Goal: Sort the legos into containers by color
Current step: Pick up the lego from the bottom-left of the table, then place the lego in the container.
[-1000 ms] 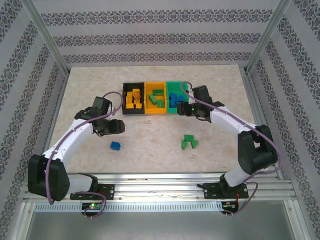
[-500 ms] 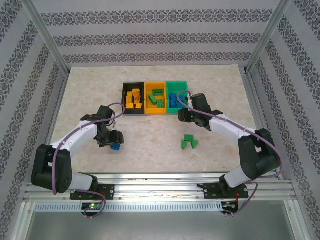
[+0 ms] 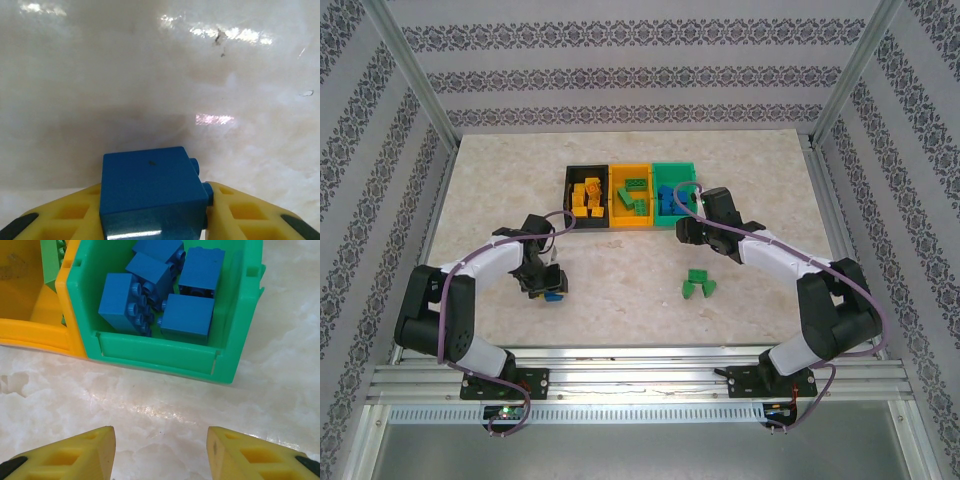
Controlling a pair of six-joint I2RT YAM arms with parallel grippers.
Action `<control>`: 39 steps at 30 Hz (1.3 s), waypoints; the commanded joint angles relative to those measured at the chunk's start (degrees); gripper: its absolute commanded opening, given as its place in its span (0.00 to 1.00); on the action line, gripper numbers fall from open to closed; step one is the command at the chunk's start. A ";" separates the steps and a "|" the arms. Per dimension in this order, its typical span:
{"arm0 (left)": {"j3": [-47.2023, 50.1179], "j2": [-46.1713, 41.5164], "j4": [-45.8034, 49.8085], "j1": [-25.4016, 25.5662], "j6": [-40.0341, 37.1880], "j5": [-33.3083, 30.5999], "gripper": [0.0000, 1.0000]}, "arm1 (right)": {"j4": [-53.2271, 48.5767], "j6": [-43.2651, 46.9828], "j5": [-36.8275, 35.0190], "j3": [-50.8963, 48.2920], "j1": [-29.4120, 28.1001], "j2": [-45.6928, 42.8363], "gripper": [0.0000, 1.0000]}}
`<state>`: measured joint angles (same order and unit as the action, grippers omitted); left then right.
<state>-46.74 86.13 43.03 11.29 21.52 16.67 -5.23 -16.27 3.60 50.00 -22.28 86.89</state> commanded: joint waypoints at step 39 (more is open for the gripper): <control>-99.50 56.10 3.41 19.11 -6.93 2.20 0.36 | -0.81 -11.38 10.44 -21.48 8.11 -20.06 0.52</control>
<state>-139.00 137.80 38.81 29.19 16.95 20.47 -4.93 -26.55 11.68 29.52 -14.35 67.75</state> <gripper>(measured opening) 0.398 0.519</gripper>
